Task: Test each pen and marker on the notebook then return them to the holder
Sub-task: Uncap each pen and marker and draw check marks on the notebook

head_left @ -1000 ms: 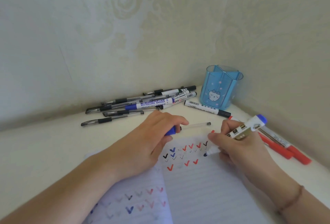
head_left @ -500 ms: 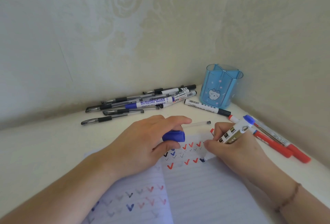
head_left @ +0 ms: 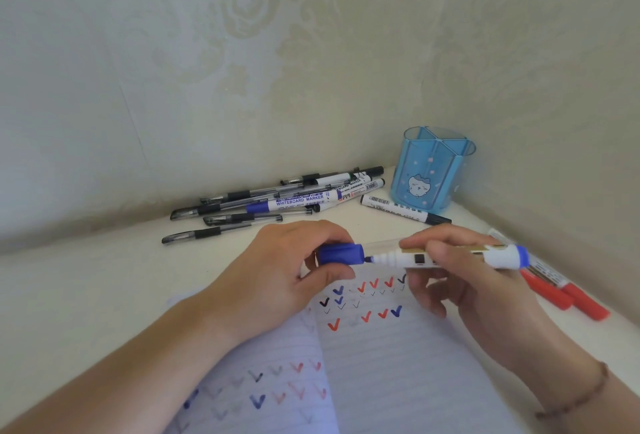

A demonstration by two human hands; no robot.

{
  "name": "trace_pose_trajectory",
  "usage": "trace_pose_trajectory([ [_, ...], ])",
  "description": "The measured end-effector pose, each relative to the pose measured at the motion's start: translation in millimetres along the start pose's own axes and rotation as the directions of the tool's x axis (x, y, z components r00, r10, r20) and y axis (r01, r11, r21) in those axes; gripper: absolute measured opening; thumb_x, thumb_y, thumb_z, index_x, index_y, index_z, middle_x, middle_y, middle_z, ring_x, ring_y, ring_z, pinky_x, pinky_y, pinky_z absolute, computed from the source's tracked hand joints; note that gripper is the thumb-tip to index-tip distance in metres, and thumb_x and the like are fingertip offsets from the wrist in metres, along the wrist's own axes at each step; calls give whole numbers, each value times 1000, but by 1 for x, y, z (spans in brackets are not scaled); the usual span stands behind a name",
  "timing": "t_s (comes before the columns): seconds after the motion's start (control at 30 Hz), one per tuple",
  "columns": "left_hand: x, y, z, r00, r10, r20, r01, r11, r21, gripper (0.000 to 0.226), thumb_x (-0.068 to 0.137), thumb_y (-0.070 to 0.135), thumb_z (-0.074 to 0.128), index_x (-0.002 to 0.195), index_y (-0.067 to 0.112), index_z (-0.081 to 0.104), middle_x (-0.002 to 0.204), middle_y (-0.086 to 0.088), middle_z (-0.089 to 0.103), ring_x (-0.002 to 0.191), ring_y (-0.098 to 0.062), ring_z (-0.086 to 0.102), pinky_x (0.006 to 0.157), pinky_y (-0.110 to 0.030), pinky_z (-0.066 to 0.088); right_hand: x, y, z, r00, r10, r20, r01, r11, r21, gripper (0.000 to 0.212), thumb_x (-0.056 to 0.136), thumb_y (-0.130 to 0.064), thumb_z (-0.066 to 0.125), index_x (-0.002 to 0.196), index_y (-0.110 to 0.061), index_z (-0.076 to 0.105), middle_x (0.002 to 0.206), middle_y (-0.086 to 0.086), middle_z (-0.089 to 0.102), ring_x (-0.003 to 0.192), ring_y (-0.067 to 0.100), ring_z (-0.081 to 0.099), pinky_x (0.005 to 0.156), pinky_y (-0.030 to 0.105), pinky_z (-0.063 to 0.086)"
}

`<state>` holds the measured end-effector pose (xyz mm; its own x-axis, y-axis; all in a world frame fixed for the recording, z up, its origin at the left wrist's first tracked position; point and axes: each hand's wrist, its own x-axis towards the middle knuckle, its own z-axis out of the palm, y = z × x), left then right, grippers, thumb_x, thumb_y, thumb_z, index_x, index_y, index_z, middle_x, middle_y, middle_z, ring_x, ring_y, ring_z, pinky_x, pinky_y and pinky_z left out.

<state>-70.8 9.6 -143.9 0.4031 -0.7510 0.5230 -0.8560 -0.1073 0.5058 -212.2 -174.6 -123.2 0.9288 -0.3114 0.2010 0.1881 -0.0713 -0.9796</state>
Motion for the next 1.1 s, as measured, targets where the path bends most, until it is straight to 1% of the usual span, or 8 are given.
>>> trace_pose_trajectory([
  [0.13, 0, 2, -1, 1000, 19, 1, -19, 1000, 2, 23, 85, 49, 59, 105, 40, 55, 89, 20, 63, 75, -2, 55, 68, -15, 44, -1, 0, 0, 1000, -16, 20, 15, 999, 40, 43, 57, -47, 78, 85, -14, 76, 66, 15, 67, 49, 29, 53, 46, 27, 38],
  [0.23, -1, 4, 0, 999, 50, 6, -50, 998, -31, 23, 86, 45, 62, 107, 38, 56, 94, 19, 63, 76, -4, 57, 70, -18, 47, -1, 1, 1, 1000, -3, 3, 3, 1000, 23, 29, 64, -36, 63, 84, -19, 76, 70, 17, 69, 48, 30, 53, 46, 27, 38],
  [0.37, -1, 10, 1, 997, 72, -30, -75, 994, -86, 23, 85, 37, 67, 107, 32, 60, 91, 14, 66, 74, -7, 60, 69, -22, 49, -2, -1, 8, 997, 4, 71, -5, 1000, 11, 35, 62, -47, 78, 85, -22, 72, 75, 14, 71, 47, 30, 58, 44, 25, 37],
  [0.53, -3, 21, 3, 998, -49, -39, 32, 939, -343, 16, 84, 27, 71, 100, 26, 69, 83, 7, 70, 63, -13, 66, 61, -30, 56, -5, -1, 16, 999, -46, 24, 45, 998, 39, 45, 63, -60, 77, 82, -21, 70, 74, 14, 71, 44, 35, 61, 41, 24, 35],
  [0.7, -6, 32, 1, 994, -93, -57, 56, 886, -460, 14, 81, 12, 70, 94, 16, 73, 71, 1, 69, 50, -11, 61, 52, -22, 51, -11, -1, 23, 992, -125, -9, 125, 992, 25, 39, 64, -61, 75, 79, -26, 69, 73, 16, 71, 43, 34, 62, 40, 24, 32],
  [0.83, -10, 35, -3, 999, -50, -11, 39, 881, -471, 13, 83, 9, 68, 91, 18, 72, 69, 13, 68, 46, -8, 57, 48, -17, 46, -15, 1, 31, 986, -159, 39, 160, 987, -30, 36, 70, -60, 71, 81, -26, 68, 74, 12, 72, 45, 31, 63, 43, 19, 37],
  [1.0, -5, 25, -3, 997, -70, -18, 53, 882, -469, 11, 85, 17, 71, 96, 16, 72, 77, 4, 72, 55, -13, 64, 53, -26, 54, -11, 4, 33, 983, -175, 49, 177, 984, -35, 35, 67, -49, 79, 87, -21, 70, 74, 11, 71, 47, 18, 58, 46, 17, 44],
  [1.1, 3, 30, -1, 999, -2, -42, -14, 929, -369, 28, 80, 32, 76, 106, 27, 68, 89, 11, 71, 77, -8, 70, 72, -25, 57, -8, 2, 26, 979, -203, 33, 205, 974, -92, 31, 67, -45, 81, 91, -29, 70, 74, 0, 68, 55, 15, 55, 50, 23, 47],
])
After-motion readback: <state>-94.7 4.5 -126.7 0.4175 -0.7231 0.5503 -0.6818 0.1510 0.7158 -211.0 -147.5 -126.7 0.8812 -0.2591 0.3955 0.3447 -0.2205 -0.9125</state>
